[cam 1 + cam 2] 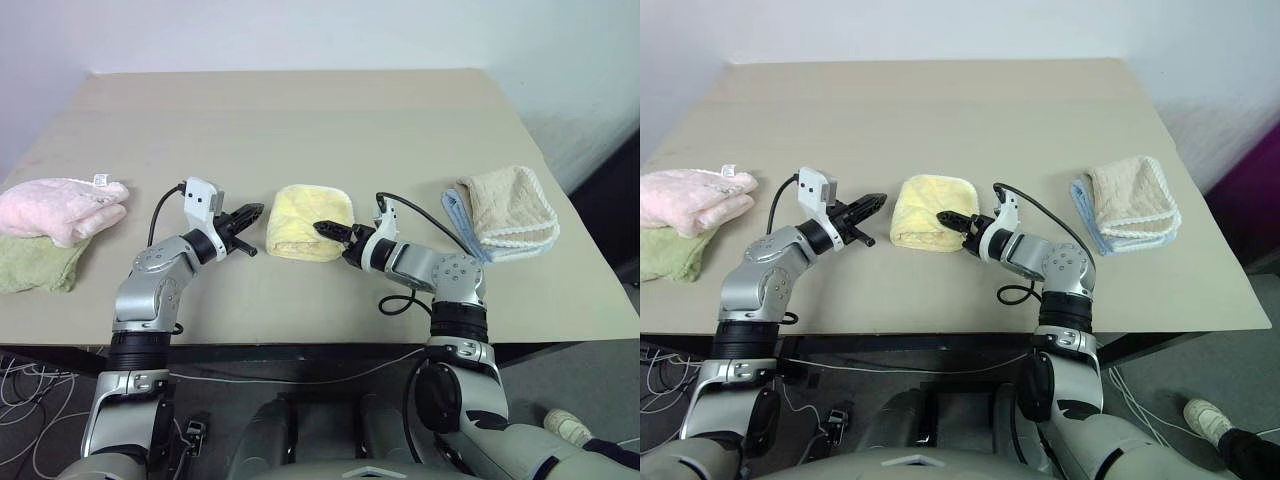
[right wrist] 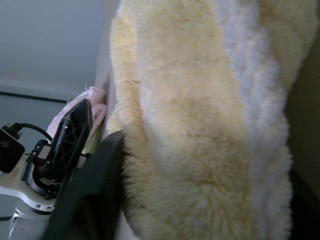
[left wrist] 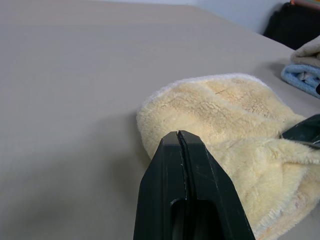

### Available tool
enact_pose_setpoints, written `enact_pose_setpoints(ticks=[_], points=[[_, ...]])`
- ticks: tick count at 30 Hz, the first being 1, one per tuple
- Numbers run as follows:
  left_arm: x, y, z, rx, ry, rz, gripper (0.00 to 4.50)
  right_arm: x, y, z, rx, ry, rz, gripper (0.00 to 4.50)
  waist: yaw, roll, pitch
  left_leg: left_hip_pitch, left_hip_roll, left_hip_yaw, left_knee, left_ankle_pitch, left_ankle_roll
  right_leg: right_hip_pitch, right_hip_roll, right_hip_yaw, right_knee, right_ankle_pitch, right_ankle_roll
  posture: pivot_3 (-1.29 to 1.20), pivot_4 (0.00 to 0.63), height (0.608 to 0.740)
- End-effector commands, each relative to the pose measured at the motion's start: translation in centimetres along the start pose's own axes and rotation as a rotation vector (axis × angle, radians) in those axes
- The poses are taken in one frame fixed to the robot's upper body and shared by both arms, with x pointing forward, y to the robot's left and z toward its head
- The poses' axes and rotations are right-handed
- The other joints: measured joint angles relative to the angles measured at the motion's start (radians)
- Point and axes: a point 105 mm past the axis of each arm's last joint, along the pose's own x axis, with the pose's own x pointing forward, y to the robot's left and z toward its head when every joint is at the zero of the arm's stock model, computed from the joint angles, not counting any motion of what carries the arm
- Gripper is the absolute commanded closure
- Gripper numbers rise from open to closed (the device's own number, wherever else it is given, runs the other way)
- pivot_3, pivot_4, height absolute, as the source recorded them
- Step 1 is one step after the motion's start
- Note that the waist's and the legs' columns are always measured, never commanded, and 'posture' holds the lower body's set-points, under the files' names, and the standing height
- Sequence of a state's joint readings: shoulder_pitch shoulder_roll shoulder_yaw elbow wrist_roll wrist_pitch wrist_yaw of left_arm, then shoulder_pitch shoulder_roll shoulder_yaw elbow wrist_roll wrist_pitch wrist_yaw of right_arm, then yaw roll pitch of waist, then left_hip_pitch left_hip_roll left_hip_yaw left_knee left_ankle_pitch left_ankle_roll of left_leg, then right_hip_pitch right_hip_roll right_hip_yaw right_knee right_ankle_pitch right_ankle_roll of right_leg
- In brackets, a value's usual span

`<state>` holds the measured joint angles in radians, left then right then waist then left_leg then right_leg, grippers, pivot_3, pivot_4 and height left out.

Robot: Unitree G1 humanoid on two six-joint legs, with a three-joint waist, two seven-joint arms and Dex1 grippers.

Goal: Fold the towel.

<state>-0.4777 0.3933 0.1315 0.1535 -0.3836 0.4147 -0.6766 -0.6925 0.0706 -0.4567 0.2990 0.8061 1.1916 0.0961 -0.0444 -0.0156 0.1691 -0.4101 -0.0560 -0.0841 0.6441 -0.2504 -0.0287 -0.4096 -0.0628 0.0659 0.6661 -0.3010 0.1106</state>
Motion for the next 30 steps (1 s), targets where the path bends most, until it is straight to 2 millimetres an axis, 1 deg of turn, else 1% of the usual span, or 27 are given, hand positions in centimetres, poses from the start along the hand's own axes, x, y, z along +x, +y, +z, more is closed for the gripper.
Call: enact_pose_setpoints(ticks=[1,3,6,10,13,14,15,18,19,20,21,22,23,24,25,26,27,29,30], points=[[0.0,-0.4,1.2,0.026,-0.032,-0.019,4.5,0.0,0.8,-0.1,0.001,-0.005,0.036,2.88,0.0,0.0,0.0,0.0,0.0,0.0,0.0,0.0,0.0,0.0,0.0,0.0,0.0,0.0,0.0,0.0,0.15,0.74],[0.1,-0.5,1.2,0.026,-0.03,-0.022,4.5,-0.1,0.8,-0.1,0.009,-0.011,0.04,3.6,-0.001,0.0,0.0,0.0,0.0,0.0,0.0,0.0,0.0,0.0,0.0,0.0,0.0,0.0,0.0,0.0,0.15,0.74],[0.1,-0.5,1.2,0.027,-0.028,-0.025,4.5,-0.3,0.8,0.1,0.018,-0.027,0.046,4.46,-0.001,0.0,0.0,0.0,0.0,0.0,0.0,0.0,0.0,0.0,0.0,0.0,0.0,0.0,0.0,0.0,0.15,0.74],[0.1,-0.6,1.2,0.027,-0.027,-0.027,4.5,-0.9,1.5,1.1,0.019,-0.075,0.073,4.49,0.0,0.0,0.0,0.0,0.0,0.0,0.0,0.0,0.0,0.0,0.0,0.0,0.0,0.0,0.0,0.0,0.15,0.74],[0.1,-0.6,1.2,0.027,-0.028,-0.025,4.5,-2.4,2.3,3.2,-0.001,-0.167,0.091,4.49,0.002,0.0,0.0,0.0,0.0,0.0,0.0,0.0,0.0,0.0,0.0,0.0,0.0,0.0,0.0,0.0,0.15,0.74],[0.1,-0.5,1.1,0.025,-0.028,-0.023,4.5,-3.5,3.0,4.8,-0.016,-0.235,0.102,4.49,0.003,0.0,0.0,0.0,0.0,0.0,0.0,0.0,0.0,0.0,0.0,0.0,0.0,0.0,0.0,0.0,0.15,0.74],[0.1,-0.5,1.1,0.024,-0.028,-0.022,4.5,-4.4,3.5,5.8,-0.024,-0.281,0.109,4.49,0.004,0.0,0.0,0.0,-0.001,0.0,0.0,0.0,0.0,0.0,-0.001,0.0,0.0,0.0,0.0,0.0,0.15,0.74],[0.1,-0.5,0.9,0.019,-0.027,-0.022,4.5,-7.9,5.3,9.6,-0.055,-0.45,0.135,4.49,0.006,0.001,0.001,0.0,-0.001,0.0,0.0,0.0,0.0,0.0,-0.001,0.0,-0.001,0.0,0.0,0.0,0.15,0.74],[0.1,-0.6,0.7,0.014,-0.026,-0.025,4.5,-9.9,6.1,11.4,-0.075,-0.538,0.143,4.49,0.006,0.001,0.001,0.0,-0.001,0.0,0.0,0.0,0.0,0.0,-0.001,0.0,-0.001,0.0,0.0,0.0,0.15,0.74],[0.2,-0.7,0.6,0.011,-0.025,-0.028,4.5,-11.4,6.7,12.5,-0.086,-0.595,0.148,4.49,0.006,0.001,0.001,-0.001,-0.001,0.0,0.0,0.0,0.0,0.0,-0.001,0.0,-0.001,0.0,0.0,0.0,0.15,0.74],[0.4,-0.8,0.5,0.007,-0.023,-0.035,4.5,-13.5,7.1,13.9,-0.1,-0.681,0.141,4.49,0.006,0.001,0.001,-0.001,-0.001,0.0,0.0,0.0,0.0,0.0,-0.001,0.0,-0.001,0.0,0.0,0.0,0.15,0.74],[0.5,-0.9,0.4,0.005,-0.022,-0.039,4.5,-15.0,7.4,14.8,-0.106,-0.735,0.135,4.49,0.006,0.001,0.001,-0.001,-0.001,0.0,0.0,0.0,0.0,0.0,-0.001,0.0,-0.001,0.0,0.0,0.0,0.15,0.74],[0.6,-1.0,0.4,0.003,-0.022,-0.043,4.5,-16.0,7.5,15.2,-0.105,-0.772,0.127,4.49,0.006,0.001,0.001,-0.001,-0.001,0.0,-0.001,0.0,0.0,0.0,-0.001,0.0,-0.001,0.0,0.0,0.0,0.15,0.74],[0.9,-1.2,0.3,0.001,-0.02,-0.055,4.5,-18.0,7.0,16.2,-0.1,-0.859,0.068,4.49,0.006,0.001,0.001,-0.001,-0.001,0.0,-0.001,0.0,0.0,0.0,-0.001,0.0,-0.002,0.0,0.0,0.0,0.15,0.74],[1.0,-1.4,0.3,-0.001,-0.02,-0.063,4.5,-19.3,6.5,16.8,-0.092,-0.914,0.027,4.49,0.005,0.001,0.001,-0.001,0.0,0.0,-0.001,0.0,0.0,0.001,-0.001,0.0,-0.002,0.0,0.0,0.0,0.15,0.74],[1.3,-1.5,0.3,-0.002,-0.018,-0.074,4.5,-20.9,5.7,17.0,-0.073,-0.97,-0.029,4.49,0.005,0.001,0.001,-0.001,0.0,0.0,-0.001,0.0,0.0,0.001,-0.001,0.0,-0.002,0.0,0.0,0.0,0.15,0.74],[1.6,-1.6,0.3,-0.004,-0.018,-0.082,4.5,-22.0,4.9,16.9,-0.055,-1.005,-0.077,4.49,0.005,0.001,0.001,-0.001,0.0,0.0,-0.001,0.0,0.0,0.001,-0.001,0.0,-0.002,0.0,0.0,0.0,0.15,0.74],[1.9,-1.8,0.3,-0.006,-0.018,-0.092,4.5,-22.8,3.9,16.4,-0.023,-1.019,-0.126,4.49,0.004,0.001,0.001,-0.001,0.0,0.0,-0.001,0.0,0.0,0.001,-0.001,0.0,-0.002,0.0,0.0,0.0,0.15,0.74],[2.1,-1.9,0.2,-0.008,-0.016,-0.102,4.5,-22.7,3.3,15.6,0.006,-1.011,-0.149,4.49,0.002,0.001,0.001,-0.001,0.0,0.001,-0.001,0.0,0.001,0.001,-0.001,0.001,-0.002,0.0,0.0,0.0,0.15,0.74]])
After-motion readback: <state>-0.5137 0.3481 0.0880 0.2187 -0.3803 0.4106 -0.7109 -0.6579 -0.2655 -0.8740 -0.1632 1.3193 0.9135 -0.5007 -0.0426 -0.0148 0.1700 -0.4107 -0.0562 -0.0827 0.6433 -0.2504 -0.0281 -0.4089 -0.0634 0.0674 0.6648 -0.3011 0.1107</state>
